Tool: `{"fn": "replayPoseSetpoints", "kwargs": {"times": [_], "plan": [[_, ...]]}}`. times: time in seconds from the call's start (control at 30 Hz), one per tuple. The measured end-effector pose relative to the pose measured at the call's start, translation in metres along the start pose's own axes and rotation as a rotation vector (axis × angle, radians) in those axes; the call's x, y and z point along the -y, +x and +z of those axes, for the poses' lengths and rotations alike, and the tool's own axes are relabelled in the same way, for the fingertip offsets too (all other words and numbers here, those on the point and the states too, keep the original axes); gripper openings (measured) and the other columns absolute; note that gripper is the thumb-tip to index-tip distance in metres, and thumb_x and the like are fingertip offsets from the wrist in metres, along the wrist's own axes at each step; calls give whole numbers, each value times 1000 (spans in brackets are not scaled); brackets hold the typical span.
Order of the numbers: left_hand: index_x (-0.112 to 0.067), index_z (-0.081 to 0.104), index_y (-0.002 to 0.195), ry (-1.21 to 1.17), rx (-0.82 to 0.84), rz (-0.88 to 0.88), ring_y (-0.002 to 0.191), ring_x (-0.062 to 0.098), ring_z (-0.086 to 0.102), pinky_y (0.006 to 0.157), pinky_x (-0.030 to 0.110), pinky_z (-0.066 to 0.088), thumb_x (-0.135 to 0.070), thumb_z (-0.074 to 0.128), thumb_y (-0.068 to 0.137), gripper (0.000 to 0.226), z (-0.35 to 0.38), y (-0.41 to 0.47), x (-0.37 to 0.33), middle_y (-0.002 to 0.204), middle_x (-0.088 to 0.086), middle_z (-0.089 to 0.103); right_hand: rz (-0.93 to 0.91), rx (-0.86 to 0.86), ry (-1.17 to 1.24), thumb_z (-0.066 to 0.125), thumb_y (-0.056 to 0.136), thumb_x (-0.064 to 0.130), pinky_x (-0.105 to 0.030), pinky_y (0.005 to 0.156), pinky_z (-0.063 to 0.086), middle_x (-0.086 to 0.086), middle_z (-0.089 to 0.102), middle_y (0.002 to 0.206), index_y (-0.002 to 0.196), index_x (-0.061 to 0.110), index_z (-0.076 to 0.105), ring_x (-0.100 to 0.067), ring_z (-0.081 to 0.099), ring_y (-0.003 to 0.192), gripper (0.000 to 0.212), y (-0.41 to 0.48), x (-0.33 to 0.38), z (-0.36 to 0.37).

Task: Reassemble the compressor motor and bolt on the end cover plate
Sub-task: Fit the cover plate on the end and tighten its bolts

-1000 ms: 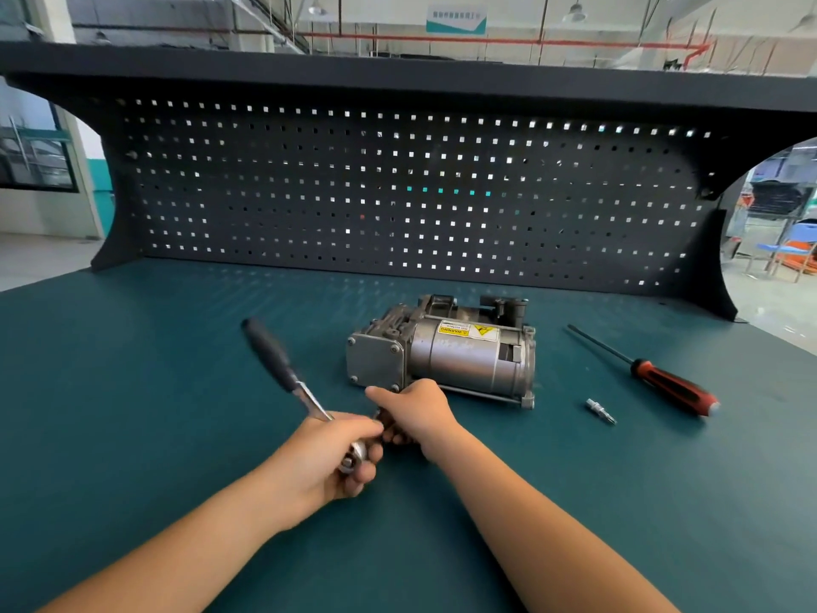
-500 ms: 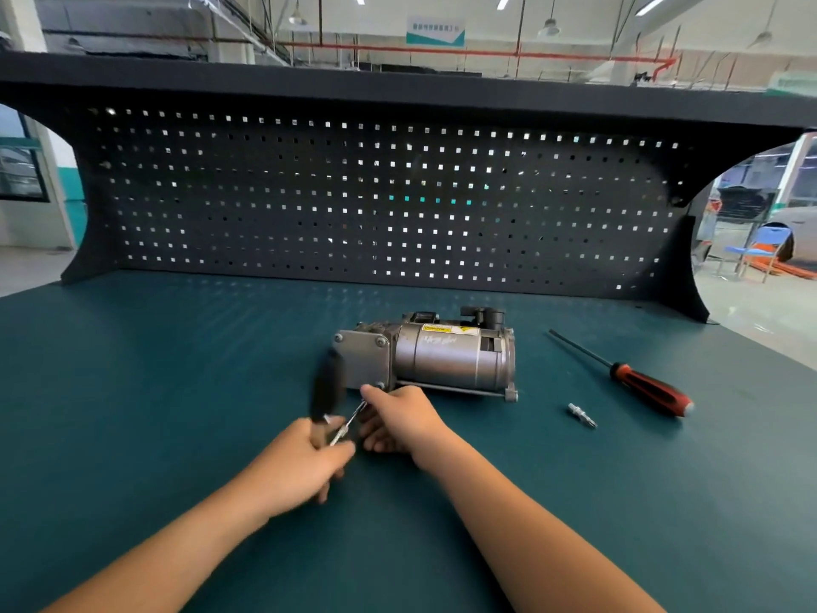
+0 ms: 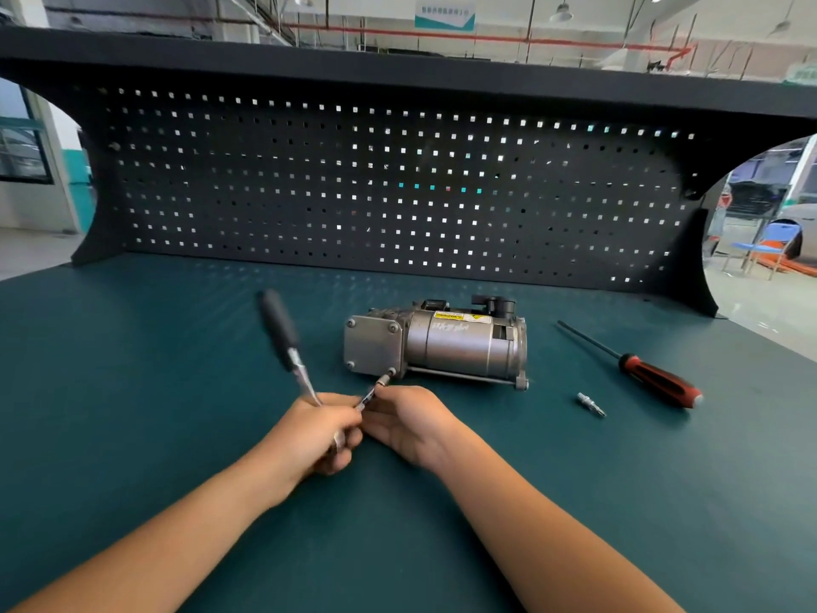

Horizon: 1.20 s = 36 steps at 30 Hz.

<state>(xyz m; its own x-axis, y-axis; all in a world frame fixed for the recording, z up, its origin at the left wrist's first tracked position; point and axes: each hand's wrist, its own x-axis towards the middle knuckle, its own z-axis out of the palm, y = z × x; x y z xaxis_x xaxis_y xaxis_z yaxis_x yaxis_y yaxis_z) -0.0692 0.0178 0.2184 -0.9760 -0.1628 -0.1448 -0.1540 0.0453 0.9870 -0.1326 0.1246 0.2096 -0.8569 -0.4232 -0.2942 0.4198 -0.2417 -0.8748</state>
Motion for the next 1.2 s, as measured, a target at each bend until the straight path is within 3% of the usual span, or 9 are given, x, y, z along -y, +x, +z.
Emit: {"fn": "replayPoseSetpoints", "kwargs": {"times": [0.13,0.27,0.4,0.53,0.63,0.7,0.83,0.93,1.2], "plan": [[-15,40,132,1363,-81,429,91,25,62,73,35,47,-19,46,89,44,0,-4,10,103,5,64,-24,-46,-66,40,98,6,-28,65,51,-13,53,74,77,4,49,-20,55,62,23,4,-3,3],[-20,29,140,1755,-183,646,104,26,60,74,35,43,-18,48,87,56,-6,5,8,115,1,58,-143,-224,-190,59,91,14,-23,48,53,-11,60,66,71,0,57,-20,62,55,25,12,0,1],[-28,44,128,1453,-251,634,96,23,61,73,31,44,-28,44,90,38,-12,5,12,101,-7,63,-123,-260,-159,63,88,11,-20,39,46,-13,61,65,73,0,55,-17,61,45,20,20,2,3],[-18,57,103,370,-124,279,52,13,61,53,27,50,-28,56,91,15,-3,0,17,70,-4,66,-91,-299,-129,62,87,5,-21,39,46,-12,57,69,82,0,56,-16,56,44,10,25,5,3],[-3,57,96,-581,42,-200,36,8,52,37,17,46,-37,51,94,35,1,-5,4,68,11,69,-58,-270,-20,58,90,4,-17,34,43,-12,56,67,77,2,52,-12,54,34,15,24,6,2],[1,54,95,-850,115,-334,33,8,51,33,17,44,-36,47,94,38,-2,-8,-3,61,12,65,-53,-238,20,56,92,5,-20,37,46,-12,58,69,78,2,52,-16,58,44,15,22,7,2],[-4,58,96,-372,117,-222,31,8,43,32,13,34,-19,48,93,18,2,-8,-5,48,2,54,-123,-212,-253,52,94,13,-27,52,53,-8,60,59,68,5,53,-19,59,48,27,17,8,-2],[-6,57,95,-85,50,-103,32,11,43,33,14,28,-13,49,91,11,4,-7,-7,48,4,55,-176,-225,-483,50,94,22,-15,37,40,1,59,42,58,9,54,-9,51,32,39,12,8,-6],[-11,52,77,173,55,-11,35,13,44,39,16,29,-6,44,86,13,3,-6,-7,47,3,56,-209,-237,-580,53,92,21,-12,32,30,3,52,33,48,7,50,-6,41,26,46,16,7,-4]]}}
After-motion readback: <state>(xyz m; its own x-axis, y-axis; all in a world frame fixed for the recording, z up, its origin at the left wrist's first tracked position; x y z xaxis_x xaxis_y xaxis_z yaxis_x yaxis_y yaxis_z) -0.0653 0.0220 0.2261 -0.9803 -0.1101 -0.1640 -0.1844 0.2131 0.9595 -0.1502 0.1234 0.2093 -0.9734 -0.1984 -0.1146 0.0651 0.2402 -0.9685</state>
